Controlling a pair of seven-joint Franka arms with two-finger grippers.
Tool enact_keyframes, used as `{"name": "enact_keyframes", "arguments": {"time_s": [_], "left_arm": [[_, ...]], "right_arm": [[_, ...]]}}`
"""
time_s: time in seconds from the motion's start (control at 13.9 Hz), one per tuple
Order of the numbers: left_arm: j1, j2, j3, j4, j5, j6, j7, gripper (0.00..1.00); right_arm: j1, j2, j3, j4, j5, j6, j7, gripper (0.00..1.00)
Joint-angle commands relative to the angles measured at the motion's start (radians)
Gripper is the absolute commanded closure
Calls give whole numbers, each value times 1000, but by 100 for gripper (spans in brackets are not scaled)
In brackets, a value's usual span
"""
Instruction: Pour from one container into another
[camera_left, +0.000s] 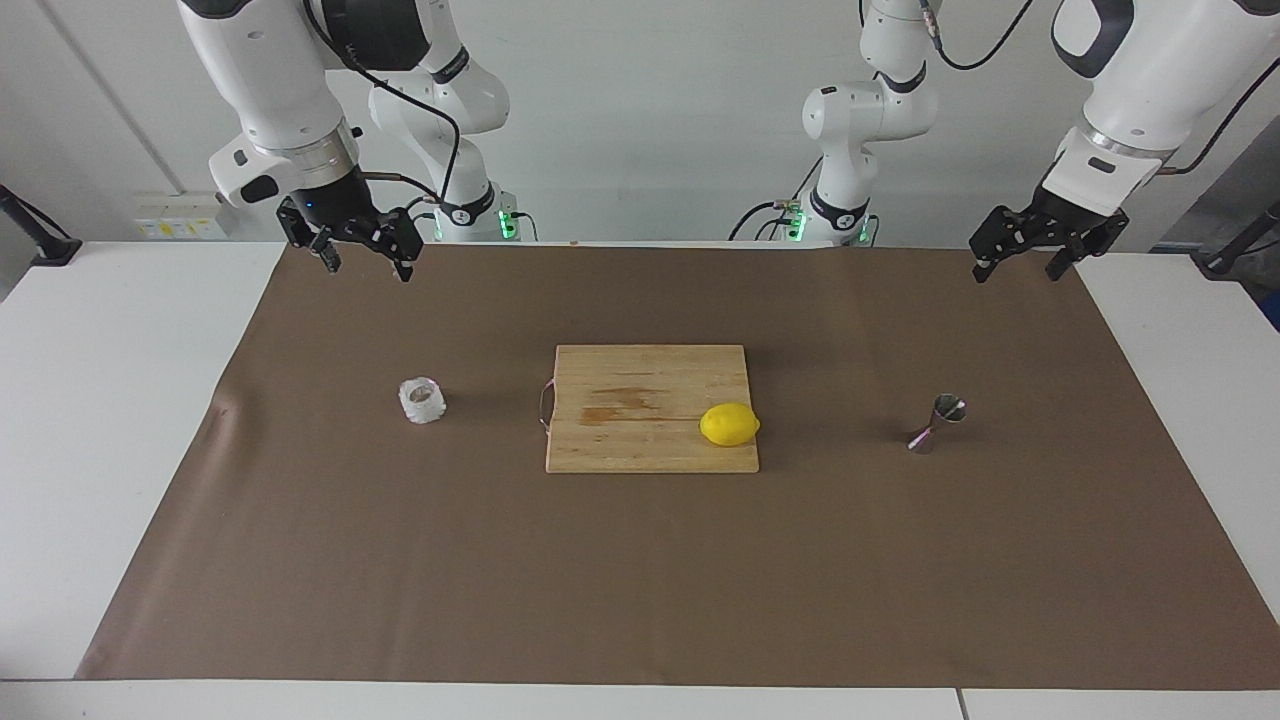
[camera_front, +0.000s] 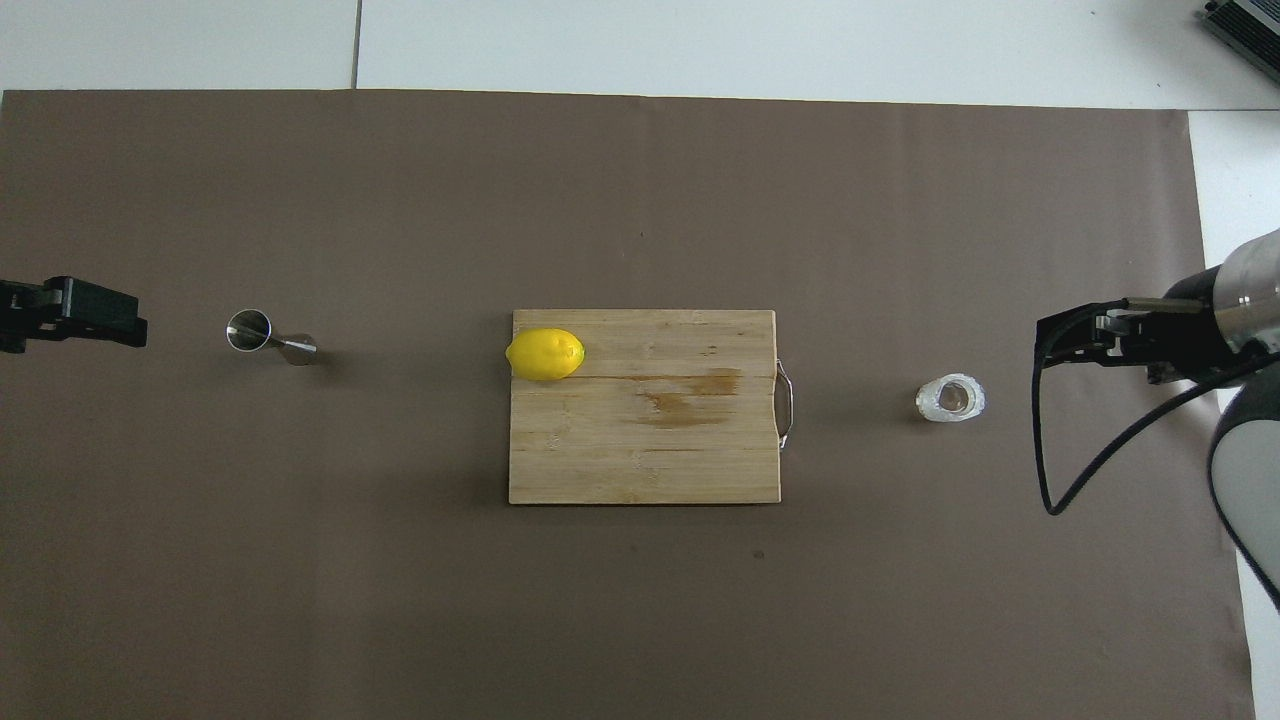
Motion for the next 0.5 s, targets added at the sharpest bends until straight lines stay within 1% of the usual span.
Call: {"name": "enact_keyframes", "arguments": {"time_s": [0.0,0.14,0.22,0.43], "left_arm": [[38,-18,5,-41,-74,14,-2,0],[81,24,7,-41,-184,2,-34,0],[110,53,5,-40,-232,-7,-90,0],[147,128,5,-41,-343,-18,-232,0]], "right_arm": [[-4,-16,-5,-10,28,-6,-14,0],[-4,-16,-5,-10,28,-6,-14,0],[-4,-16,-5,-10,28,-6,-14,0],[-4,-16,-5,-10,28,-6,-14,0]]}}
